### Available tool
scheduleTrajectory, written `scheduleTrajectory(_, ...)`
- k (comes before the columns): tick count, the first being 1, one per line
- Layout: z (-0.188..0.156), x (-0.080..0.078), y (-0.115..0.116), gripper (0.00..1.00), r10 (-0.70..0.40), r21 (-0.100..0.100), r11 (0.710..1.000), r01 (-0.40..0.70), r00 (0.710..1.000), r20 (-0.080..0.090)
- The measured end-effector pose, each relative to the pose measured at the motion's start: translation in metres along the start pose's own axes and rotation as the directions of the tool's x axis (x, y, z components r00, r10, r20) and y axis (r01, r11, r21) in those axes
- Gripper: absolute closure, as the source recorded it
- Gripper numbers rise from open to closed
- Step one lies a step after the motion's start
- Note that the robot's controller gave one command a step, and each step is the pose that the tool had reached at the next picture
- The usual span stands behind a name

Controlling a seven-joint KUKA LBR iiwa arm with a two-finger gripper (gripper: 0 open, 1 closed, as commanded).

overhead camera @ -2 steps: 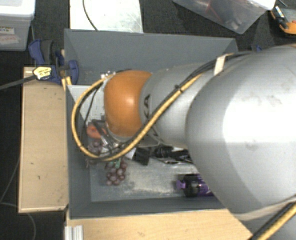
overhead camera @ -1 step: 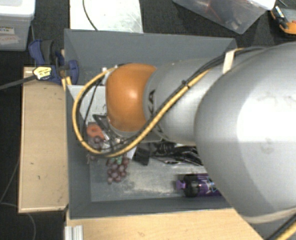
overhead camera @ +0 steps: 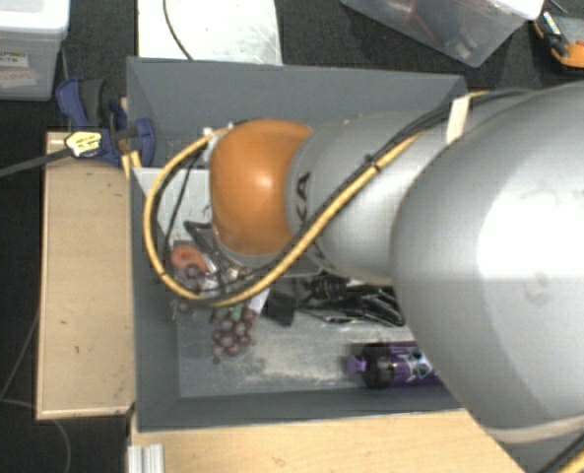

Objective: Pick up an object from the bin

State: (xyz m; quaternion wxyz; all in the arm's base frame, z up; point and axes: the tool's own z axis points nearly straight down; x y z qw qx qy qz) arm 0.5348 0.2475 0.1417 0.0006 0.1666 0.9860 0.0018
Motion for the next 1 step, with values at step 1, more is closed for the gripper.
scheduleTrajectory(1, -0.0131, 0.0016, -0.0016, 1.0, -0.001, 0.007, 1.0, 0.002, 1.0, -0.008)
